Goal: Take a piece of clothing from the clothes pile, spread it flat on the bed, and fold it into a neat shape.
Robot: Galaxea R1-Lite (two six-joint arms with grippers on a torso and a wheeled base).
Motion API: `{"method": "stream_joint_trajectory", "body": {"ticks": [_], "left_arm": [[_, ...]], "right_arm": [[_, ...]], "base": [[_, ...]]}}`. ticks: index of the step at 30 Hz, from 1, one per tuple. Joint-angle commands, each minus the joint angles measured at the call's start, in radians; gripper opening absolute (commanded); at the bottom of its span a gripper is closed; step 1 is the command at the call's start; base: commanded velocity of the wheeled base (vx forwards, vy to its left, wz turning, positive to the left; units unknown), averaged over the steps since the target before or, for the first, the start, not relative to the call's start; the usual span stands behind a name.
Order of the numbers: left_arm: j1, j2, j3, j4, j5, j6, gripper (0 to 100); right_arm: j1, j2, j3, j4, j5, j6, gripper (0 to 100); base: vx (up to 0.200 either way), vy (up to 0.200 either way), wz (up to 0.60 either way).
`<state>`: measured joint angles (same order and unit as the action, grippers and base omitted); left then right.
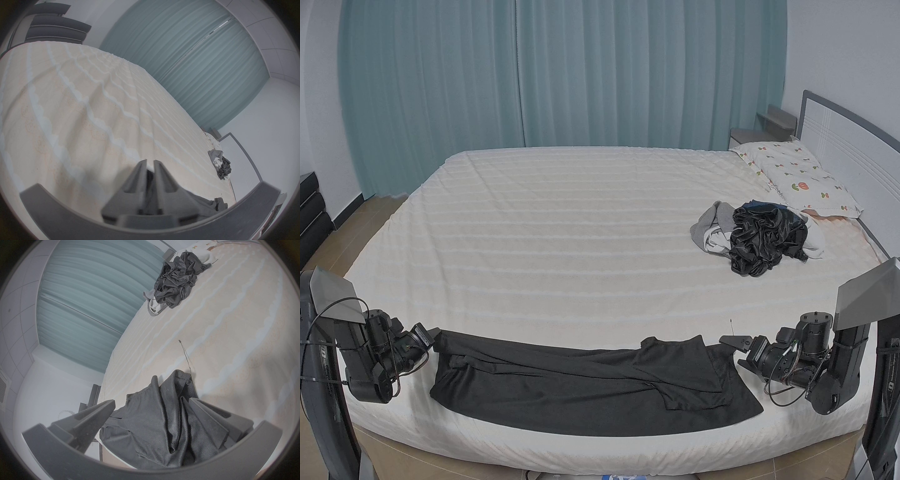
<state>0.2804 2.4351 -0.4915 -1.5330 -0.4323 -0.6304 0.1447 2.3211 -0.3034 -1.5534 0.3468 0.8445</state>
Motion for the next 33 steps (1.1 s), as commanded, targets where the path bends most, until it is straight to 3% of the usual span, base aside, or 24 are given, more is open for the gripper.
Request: {"method": "stream_joint_trajectory", "body": {"ticks": [1,17,18,21,33], "left_arm": [[-0.001,0.002,0.004,0.001,0.0,0.0,100],[-0.001,0.022,0.013,0.001,0.0,0.006,100],[-0.003,0.025,0.011,0.001,0.0,0.006,100],[-0.003,0.027,0.013,0.001,0.0,0.006,100],[-0.003,0.025,0.024,0.001,0.0,0.005,100]], "right_arm": [[0.0,0.023,-0.014,-0.008,-0.002,-0.001,100],[-0.002,0.121,-0.145,0.01,-0.005,-0.021,100],[0.001,0.149,-0.157,0.01,-0.005,-0.039,0],[0.001,0.172,-0.168,0.007,-0.006,-0.071,0],[-0.045,0.17,-0.218,-0.008,-0.083,-0.068,0]], "base": [[0.0,0.0,0.0],[0.0,0.0,0.0],[0.0,0.0,0.0],[0.0,0.0,0.0],[0.0,0.0,0.0]]}}
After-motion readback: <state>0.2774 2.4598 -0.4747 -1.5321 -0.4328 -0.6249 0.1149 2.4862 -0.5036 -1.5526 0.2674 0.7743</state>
